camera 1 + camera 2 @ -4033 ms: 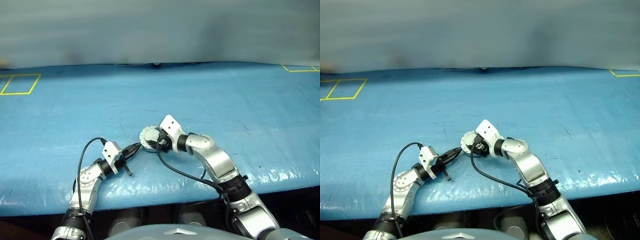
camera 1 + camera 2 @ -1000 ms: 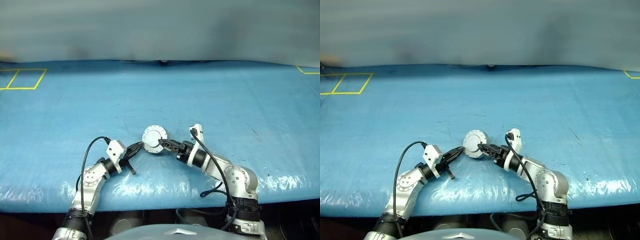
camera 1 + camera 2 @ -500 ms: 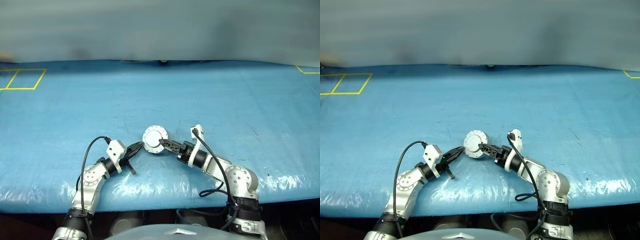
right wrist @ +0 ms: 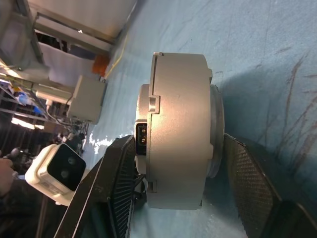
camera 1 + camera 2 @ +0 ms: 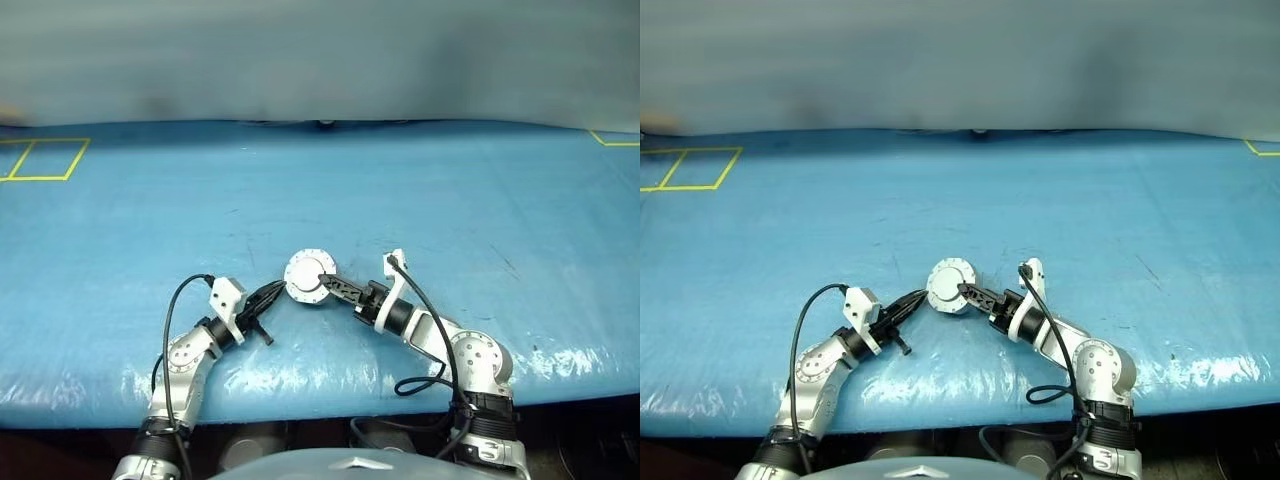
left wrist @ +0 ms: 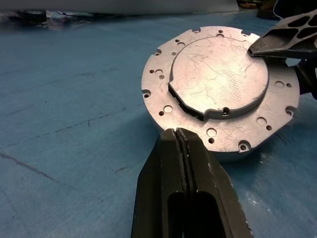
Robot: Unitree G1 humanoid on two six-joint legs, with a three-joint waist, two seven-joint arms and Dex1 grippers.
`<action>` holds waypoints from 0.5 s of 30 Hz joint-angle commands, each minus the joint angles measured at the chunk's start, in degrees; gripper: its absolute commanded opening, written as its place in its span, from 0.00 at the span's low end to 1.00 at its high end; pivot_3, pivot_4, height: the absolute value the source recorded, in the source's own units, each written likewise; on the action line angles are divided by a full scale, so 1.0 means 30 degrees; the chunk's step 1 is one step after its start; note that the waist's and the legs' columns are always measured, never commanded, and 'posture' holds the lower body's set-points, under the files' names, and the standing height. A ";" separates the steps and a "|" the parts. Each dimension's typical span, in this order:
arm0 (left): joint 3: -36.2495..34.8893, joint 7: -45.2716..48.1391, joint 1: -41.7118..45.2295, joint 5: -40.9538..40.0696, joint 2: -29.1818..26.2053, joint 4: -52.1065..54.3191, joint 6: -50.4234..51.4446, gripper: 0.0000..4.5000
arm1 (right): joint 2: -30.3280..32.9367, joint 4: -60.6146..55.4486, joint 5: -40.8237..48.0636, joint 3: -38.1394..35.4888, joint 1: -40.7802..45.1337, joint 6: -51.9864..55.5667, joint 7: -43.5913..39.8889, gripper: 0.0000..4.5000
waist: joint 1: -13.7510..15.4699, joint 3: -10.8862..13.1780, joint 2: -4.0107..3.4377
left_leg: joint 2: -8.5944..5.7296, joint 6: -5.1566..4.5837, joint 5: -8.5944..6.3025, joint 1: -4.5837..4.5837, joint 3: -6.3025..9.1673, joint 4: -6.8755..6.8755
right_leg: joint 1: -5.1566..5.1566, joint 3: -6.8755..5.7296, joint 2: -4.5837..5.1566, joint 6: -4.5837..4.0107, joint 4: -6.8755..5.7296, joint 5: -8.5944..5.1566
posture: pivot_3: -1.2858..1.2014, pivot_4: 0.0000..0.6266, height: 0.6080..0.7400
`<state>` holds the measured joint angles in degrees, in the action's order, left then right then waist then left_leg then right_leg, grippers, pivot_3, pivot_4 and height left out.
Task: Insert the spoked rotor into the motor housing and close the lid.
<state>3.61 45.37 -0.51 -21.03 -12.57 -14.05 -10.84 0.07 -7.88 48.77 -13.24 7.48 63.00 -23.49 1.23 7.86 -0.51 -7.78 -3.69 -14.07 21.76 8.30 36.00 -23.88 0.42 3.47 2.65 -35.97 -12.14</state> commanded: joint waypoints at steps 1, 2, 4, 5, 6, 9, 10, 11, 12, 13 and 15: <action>-0.1017 0.0393 -0.0171 -0.2359 0.0114 0.1312 0.2351 0.00 | -0.0547 -0.0609 0.1954 -0.0634 0.0583 -0.0010 0.0072 0.53 | -0.0144 0.0002 -0.0003 | 0.0006 0.0001 0.0000 0.0005 0.0000 0.0000 | -0.0006 0.0001 -0.0006 -0.0001 -0.0002 0.0000 | 0.52 0.24 1.00; -0.1309 0.0268 -0.0198 -0.2840 0.0171 0.1573 0.2949 0.00 | -0.0670 -0.0538 0.2272 -0.0837 0.0625 -0.0006 0.0221 0.53 | -0.0183 0.0002 -0.0004 | 0.0010 0.0011 0.0005 0.0006 0.0000 0.0000 | -0.0010 0.0001 -0.0012 -0.0003 -0.0004 -0.0001 | 0.52 0.24 1.00; -0.1690 -0.0060 -0.0314 -0.3559 0.0280 0.2266 0.4046 0.00 | -0.0918 -0.0451 0.3018 -0.1237 0.0712 -0.0011 0.0482 0.53 | -0.0239 0.0010 -0.0006 | 0.0015 0.0037 0.0015 0.0010 -0.0003 -0.0001 | -0.0014 0.0007 -0.0019 -0.0005 -0.0006 -0.0002 | 0.52 0.24 1.00; -0.1843 -0.0224 -0.0378 -0.3828 0.0328 0.2554 0.4577 0.00 | -0.1097 -0.0439 0.3612 -0.1518 0.0794 -0.0011 0.0625 0.53 | -0.0259 0.0012 -0.0009 | 0.0016 0.0038 0.0015 0.0018 -0.0005 0.0000 | -0.0014 0.0010 -0.0020 -0.0006 -0.0006 -0.0002 | 0.52 0.24 1.00; -0.1949 -0.0345 -0.0447 -0.4047 0.0361 0.2805 0.5091 0.00 | -0.1227 -0.0481 0.4106 -0.1739 0.0895 -0.0018 0.0804 0.53 | -0.0286 0.0013 -0.0009 | 0.0015 0.0041 0.0016 0.0021 -0.0014 0.0000 | -0.0014 0.0020 -0.0020 -0.0006 -0.0005 -0.0002 | 0.52 0.24 1.00; -0.2312 -0.0740 -0.0592 -0.4754 0.0634 0.3402 0.6316 0.04 | -0.1523 -0.0502 0.5169 -0.2128 0.1208 -0.0096 0.1549 0.53 | -0.0405 0.0017 -0.0015 | 0.0014 0.0039 0.0013 0.0026 -0.0030 0.0000 | -0.0012 0.0036 -0.0020 -0.0006 -0.0005 -0.0002 | 0.52 0.24 1.00; -0.2502 -0.0729 -0.0643 -0.5580 0.0858 0.3762 0.7031 0.09 | -0.1680 -0.0454 0.5593 -0.2266 0.1374 -0.0164 0.1898 0.53 | -0.0437 0.0017 -0.0016 | 0.0015 0.0039 0.0013 0.0027 -0.0036 0.0000 | -0.0011 0.0042 -0.0021 -0.0006 -0.0006 -0.0002 | 0.52 0.24 1.00; -0.2671 -0.0714 -0.0687 -0.6317 0.1084 0.4089 0.7662 0.14 | -0.1855 -0.0375 0.6008 -0.2426 0.1547 -0.0252 0.2286 0.53 | -0.0477 0.0018 -0.0017 | 0.0015 0.0039 0.0013 0.0026 -0.0039 0.0000 | -0.0012 0.0044 -0.0021 -0.0005 -0.0006 -0.0002 | 0.52 0.24 1.00; -0.2821 -0.0668 -0.0734 -0.7001 0.1280 0.4385 0.8299 0.21 | -0.2031 -0.0272 0.6426 -0.2592 0.1712 -0.0356 0.2663 0.53 | -0.0517 0.0020 -0.0019 | 0.0015 0.0038 0.0013 0.0028 -0.0042 0.0000 | -0.0015 0.0047 -0.0021 -0.0005 -0.0007 -0.0002 | 0.52 0.24 1.00; -0.2958 -0.0665 -0.0793 -0.7569 0.1435 0.4662 0.8902 0.28 | -0.2172 -0.0182 0.6830 -0.2722 0.1855 -0.0432 0.2972 0.53 | -0.0569 0.0022 -0.0022 | 0.0016 0.0037 0.0012 0.0029 -0.0043 0.0000 | -0.0026 0.0047 -0.0021 -0.0005 -0.0009 -0.0002 | 0.52 0.24 1.00; -0.3233 -0.0765 -0.0886 -0.8590 0.1685 0.5019 0.9995 0.43 | -0.2286 -0.0166 0.7498 -0.2698 0.2095 -0.0514 0.3396 0.53 | -0.0616 0.0023 -0.0023 | 0.0016 0.0037 0.0012 0.0033 -0.0044 -0.0001 | -0.0028 0.0048 -0.0021 -0.0005 -0.0009 -0.0002 | 0.52 0.24 1.00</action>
<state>-4.73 43.20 -3.06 -43.64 -7.81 -1.77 16.80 -5.24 -6.64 66.40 -21.20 12.24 62.50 -13.17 -0.62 7.93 -0.58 -7.73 -3.58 -14.03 21.86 8.16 36.00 -23.94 0.57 3.40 2.63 -36.00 -12.15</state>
